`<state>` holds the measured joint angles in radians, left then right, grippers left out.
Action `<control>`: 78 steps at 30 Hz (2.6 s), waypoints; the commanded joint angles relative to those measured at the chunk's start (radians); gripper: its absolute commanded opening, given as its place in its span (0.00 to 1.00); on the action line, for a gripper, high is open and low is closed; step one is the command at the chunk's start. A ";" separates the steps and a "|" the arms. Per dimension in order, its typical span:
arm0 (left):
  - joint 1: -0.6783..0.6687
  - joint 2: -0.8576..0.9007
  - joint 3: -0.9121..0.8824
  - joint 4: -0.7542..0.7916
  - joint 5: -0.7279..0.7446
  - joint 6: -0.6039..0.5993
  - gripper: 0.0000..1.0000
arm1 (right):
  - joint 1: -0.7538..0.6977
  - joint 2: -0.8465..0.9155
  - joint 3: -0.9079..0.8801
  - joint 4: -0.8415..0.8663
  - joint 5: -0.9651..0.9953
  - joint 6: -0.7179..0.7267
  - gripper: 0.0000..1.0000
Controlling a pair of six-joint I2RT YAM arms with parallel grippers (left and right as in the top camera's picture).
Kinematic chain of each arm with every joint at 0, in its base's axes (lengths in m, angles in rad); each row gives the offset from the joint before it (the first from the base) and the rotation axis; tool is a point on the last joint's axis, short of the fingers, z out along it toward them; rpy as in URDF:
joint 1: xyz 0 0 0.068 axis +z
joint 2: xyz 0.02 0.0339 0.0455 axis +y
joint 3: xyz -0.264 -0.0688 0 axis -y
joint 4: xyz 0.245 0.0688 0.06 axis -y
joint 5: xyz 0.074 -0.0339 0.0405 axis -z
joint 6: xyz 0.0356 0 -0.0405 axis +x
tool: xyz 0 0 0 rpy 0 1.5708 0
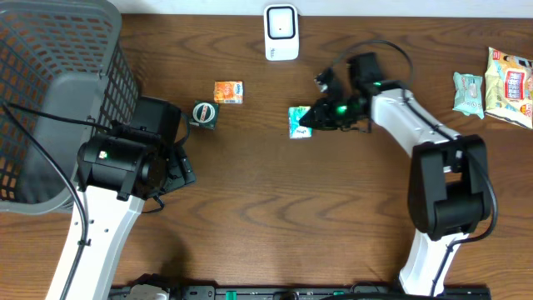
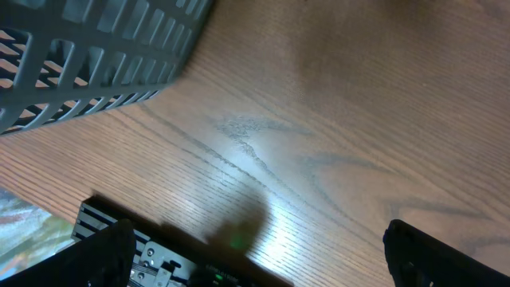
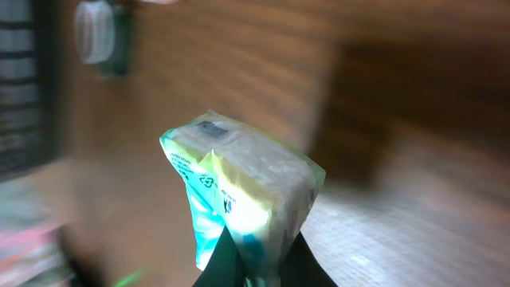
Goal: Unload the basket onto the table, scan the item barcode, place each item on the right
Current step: 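Carry the green box to the scanner with the right gripper, then carry the green box to the right table edge and release it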
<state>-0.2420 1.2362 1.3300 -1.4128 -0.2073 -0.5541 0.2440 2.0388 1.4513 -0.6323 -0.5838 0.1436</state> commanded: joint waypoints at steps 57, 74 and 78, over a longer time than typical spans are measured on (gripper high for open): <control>0.005 -0.002 0.000 -0.003 0.005 -0.013 0.98 | -0.160 0.182 0.695 -0.114 0.917 -0.301 0.01; 0.005 -0.002 0.000 -0.003 0.005 -0.013 0.98 | -0.616 0.206 0.688 -0.324 0.722 -0.209 0.95; 0.005 -0.002 0.000 -0.003 0.005 -0.013 0.97 | -0.626 0.217 0.686 -0.341 0.677 -0.203 0.99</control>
<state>-0.2420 1.2362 1.3300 -1.4128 -0.2073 -0.5541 -0.3912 2.2330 2.1418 -0.9684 0.1631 -0.0826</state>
